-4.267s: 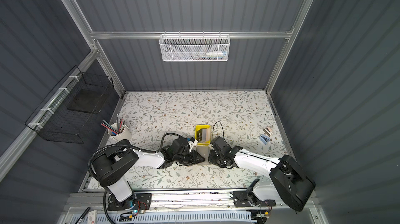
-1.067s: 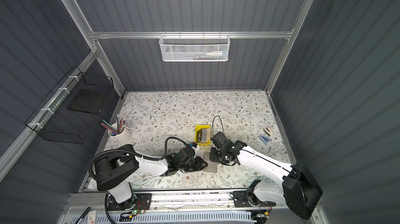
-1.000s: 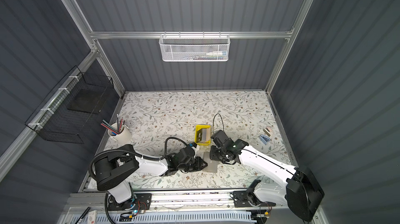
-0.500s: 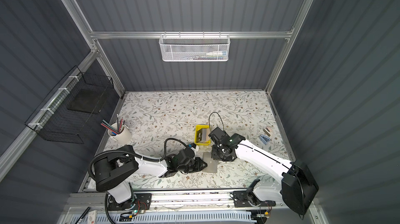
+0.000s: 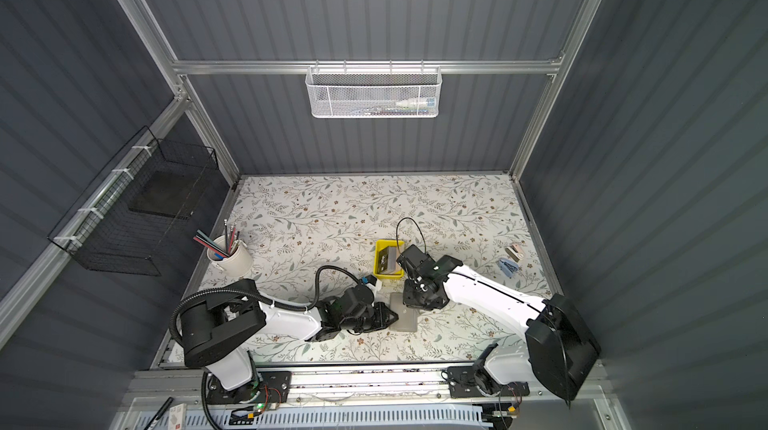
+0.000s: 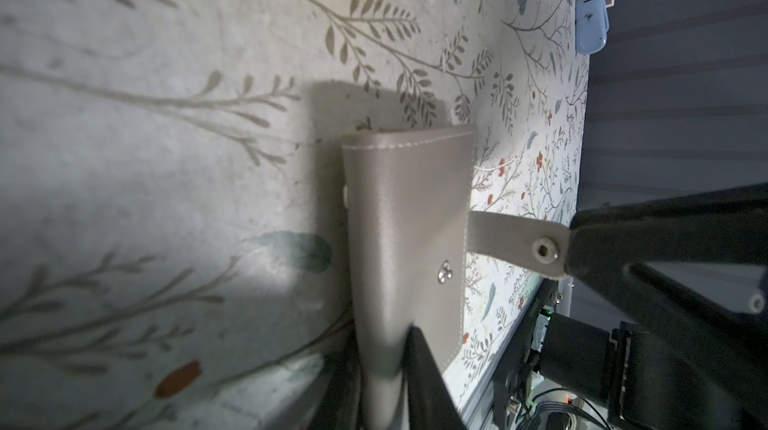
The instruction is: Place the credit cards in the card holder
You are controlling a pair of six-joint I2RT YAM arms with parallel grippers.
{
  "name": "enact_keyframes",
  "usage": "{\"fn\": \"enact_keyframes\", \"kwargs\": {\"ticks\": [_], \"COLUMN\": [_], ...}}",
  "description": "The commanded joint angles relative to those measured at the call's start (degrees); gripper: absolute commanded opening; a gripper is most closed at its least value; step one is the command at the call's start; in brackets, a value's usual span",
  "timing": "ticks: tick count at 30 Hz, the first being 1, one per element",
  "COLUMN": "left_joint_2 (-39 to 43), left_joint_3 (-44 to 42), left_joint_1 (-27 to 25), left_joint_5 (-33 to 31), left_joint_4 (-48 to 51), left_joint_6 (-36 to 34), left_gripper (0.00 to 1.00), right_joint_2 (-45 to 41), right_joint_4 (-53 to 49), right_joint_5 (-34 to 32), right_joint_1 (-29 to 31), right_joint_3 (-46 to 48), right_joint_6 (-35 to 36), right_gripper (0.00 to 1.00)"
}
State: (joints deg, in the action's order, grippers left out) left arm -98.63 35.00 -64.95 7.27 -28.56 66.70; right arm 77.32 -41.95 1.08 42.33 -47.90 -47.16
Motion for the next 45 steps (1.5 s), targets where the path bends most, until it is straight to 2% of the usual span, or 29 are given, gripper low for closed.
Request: {"fn": "enact_keyframes", "kwargs": {"ticks": [1, 16, 22, 25, 39, 45], "left_joint_2": [-2.2, -1.9, -2.0, -1.8, -1.3, -1.5], "left_joint_3": [-1.8, -1.7, -1.6, -1.7, -1.9, -2.6], "left_joint_1": [-0.9, -0.9, -0.9, -0.9, -0.9, -0.9], "left_joint_5": [0.1, 0.0, 0.4, 0.4, 0.1, 0.1], "left_joint_4": [7.9, 7.3, 7.2, 7.5, 7.4, 5.7], "left_joint_6": [0.2, 0.3, 0.2, 0.0, -0.1, 0.6], "left_gripper": [0.19, 0.18, 0.18, 0.18, 0.17, 0.17], "right_joint_2": [0.2, -2.9, -2.7, -2.4, -2.2, -0.8], "right_joint_4": [-1.9, -0.8, 1.6, 2.0, 0.3, 1.9], "right_joint_5": [-1.6, -1.9, 0.3, 0.6, -1.7, -0.3], "right_joint_1": [0.3, 0.9, 1.1, 1.4, 2.6, 3.9], "right_joint_3": [1.2, 1.9, 3.0, 3.0, 2.5, 2.0], "right_joint_6": [0.1, -0.5, -0.3, -0.1, -0.6, 0.0], "right_gripper": [0.22, 0.06, 0.08, 0.16, 0.07, 0.05]}}
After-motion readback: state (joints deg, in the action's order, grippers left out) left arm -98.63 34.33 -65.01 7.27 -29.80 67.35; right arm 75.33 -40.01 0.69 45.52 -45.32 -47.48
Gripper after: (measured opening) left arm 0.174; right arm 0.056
